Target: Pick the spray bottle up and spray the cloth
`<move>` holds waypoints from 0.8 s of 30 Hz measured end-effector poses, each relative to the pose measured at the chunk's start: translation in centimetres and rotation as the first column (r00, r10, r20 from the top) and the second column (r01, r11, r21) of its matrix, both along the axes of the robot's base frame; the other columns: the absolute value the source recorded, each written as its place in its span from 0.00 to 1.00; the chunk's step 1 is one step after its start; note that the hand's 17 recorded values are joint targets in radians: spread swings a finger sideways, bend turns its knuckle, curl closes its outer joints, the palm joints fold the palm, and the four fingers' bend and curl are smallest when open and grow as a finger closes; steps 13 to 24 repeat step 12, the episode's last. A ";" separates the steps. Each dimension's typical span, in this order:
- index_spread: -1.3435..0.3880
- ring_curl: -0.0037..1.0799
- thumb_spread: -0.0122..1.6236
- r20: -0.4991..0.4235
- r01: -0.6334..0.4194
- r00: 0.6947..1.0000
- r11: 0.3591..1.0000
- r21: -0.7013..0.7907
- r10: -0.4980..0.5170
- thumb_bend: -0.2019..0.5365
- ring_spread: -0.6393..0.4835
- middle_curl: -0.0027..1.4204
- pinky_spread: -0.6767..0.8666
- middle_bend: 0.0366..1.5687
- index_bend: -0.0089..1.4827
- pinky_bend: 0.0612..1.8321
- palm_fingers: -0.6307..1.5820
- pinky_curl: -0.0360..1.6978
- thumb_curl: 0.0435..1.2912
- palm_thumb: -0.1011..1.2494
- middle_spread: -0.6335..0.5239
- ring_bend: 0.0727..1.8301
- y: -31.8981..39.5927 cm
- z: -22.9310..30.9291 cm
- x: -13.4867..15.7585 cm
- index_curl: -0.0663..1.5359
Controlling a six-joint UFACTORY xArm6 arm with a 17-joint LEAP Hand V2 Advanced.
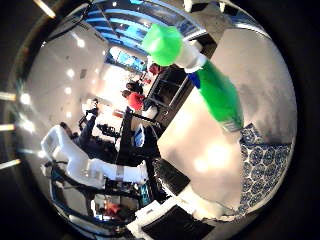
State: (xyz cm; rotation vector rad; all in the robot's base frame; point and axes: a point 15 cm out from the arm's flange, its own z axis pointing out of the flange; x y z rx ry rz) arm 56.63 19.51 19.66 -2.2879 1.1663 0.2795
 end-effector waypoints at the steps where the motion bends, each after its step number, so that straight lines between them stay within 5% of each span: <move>1: 0.57 0.23 0.61 0.008 0.011 1.000 1.000 -0.007 -0.011 0.24 0.61 0.23 0.70 0.10 0.11 0.24 0.30 0.22 0.20 0.43 0.56 0.16 -1.2 0.5 0.3 0.21; 12: 0.57 0.23 0.60 0.001 0.099 0.995 0.988 -0.121 -0.100 0.24 0.62 0.22 0.70 0.10 0.12 0.23 0.31 0.21 0.20 0.43 0.56 0.14 -16.2 4.6 -1.4 0.22; 24: 0.57 0.23 0.60 0.001 0.099 0.995 0.988 -0.121 -0.100 0.24 0.62 0.22 0.70 0.10 0.12 0.23 0.31 0.21 0.20 0.43 0.56 0.14 -16.2 4.6 -1.4 0.22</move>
